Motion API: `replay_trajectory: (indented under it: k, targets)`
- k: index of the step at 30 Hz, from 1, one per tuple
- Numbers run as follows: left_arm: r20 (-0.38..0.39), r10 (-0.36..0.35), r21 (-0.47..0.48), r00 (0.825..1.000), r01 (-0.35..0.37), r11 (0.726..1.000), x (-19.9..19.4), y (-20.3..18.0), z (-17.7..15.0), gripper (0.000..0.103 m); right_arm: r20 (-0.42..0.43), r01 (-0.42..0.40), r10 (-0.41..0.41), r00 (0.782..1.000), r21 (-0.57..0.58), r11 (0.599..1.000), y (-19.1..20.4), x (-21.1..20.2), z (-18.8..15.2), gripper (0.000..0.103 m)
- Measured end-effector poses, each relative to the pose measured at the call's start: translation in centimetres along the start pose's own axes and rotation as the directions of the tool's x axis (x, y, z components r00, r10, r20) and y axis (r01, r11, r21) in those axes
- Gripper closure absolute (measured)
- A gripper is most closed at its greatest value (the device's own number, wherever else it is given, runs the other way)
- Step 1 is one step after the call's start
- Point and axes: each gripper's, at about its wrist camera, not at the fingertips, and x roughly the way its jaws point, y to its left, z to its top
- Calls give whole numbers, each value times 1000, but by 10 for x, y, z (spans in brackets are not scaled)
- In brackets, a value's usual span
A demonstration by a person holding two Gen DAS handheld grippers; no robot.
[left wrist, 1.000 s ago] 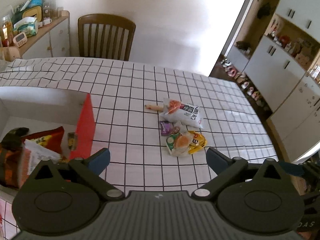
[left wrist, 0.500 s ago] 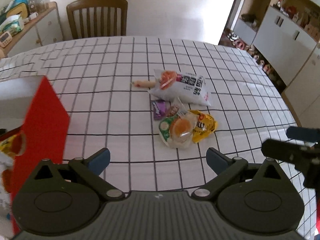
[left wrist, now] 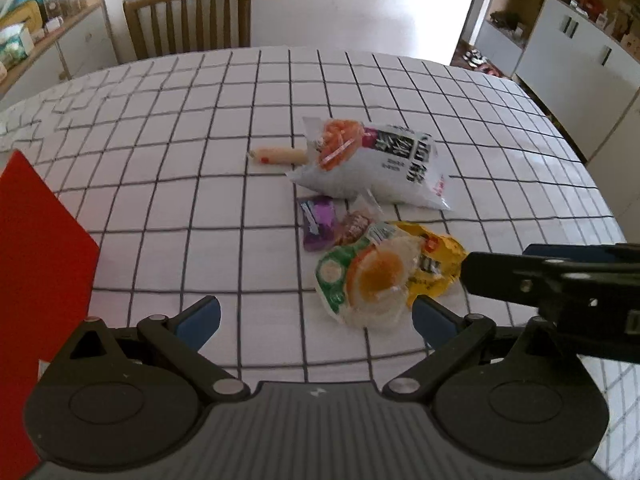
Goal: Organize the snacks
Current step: 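Grasp the clear bun packet with the left gripper while the right grasps the yellow chip packet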
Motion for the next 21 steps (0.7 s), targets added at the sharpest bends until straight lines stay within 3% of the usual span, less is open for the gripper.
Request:
replay_trajectory:
  k: [10, 15, 21]
  targets:
    - [17, -34, 52, 999, 33, 998, 17, -7, 5, 1, -41, 15, -13, 999, 29, 999, 2, 36, 9, 57]
    - [23, -55, 91, 998, 53, 994, 21, -14, 6, 13, -54, 18, -15, 998, 63, 998, -6, 44, 10, 68]
    - [22, -67, 142, 998, 63, 988, 24, -28, 6, 39, -41, 27, -24, 999, 68, 997, -14, 42, 10, 74]
